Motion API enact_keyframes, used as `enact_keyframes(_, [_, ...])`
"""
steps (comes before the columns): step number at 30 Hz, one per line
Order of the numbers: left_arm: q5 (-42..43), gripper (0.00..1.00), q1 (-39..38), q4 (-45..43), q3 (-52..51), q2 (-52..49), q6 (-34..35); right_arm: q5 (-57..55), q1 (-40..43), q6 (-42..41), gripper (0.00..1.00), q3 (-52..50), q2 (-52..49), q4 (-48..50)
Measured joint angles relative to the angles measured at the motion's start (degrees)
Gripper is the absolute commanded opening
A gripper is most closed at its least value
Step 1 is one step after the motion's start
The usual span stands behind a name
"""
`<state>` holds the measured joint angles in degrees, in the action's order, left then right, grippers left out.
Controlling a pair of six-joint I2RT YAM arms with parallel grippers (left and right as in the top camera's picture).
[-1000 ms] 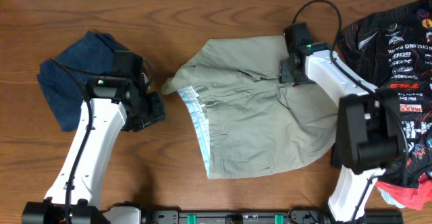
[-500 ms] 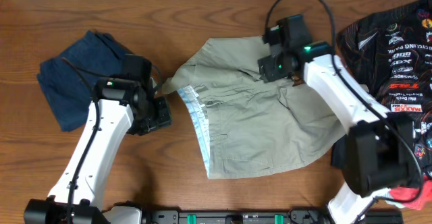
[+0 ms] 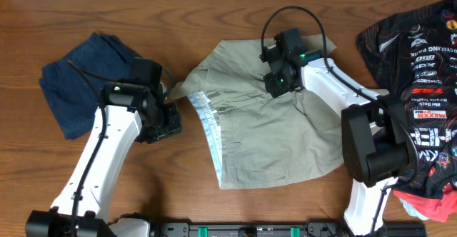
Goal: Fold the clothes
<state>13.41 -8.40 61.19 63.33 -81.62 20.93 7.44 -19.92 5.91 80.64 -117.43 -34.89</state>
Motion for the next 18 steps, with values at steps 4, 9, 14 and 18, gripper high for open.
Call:
enact_keyframes(4, [0.0, 0.41, 0.0, 0.0, 0.0, 0.0, 0.0, -1.9, 0.0, -1.3, 0.04, 0.0, -0.2, 1.2])
enact_keyframes(9, [0.0, 0.41, 0.0, 0.0, 0.0, 0.0, 0.0, -3.5, 0.0, -2.1, 0.01, 0.0, -0.2, 2.8])
enact_keyframes(14, [0.0, 0.41, 0.0, -0.1, 0.0, 0.0, 0.0, -5.4, 0.0, -2.5, 0.01, 0.2, -0.2, 8.4])
enact_keyframes(18, [0.0, 0.41, 0.0, -1.0, 0.0, 0.0, 0.0, -13.2, 0.8, -6.4, 0.05, 4.7, -0.9, 18.8])
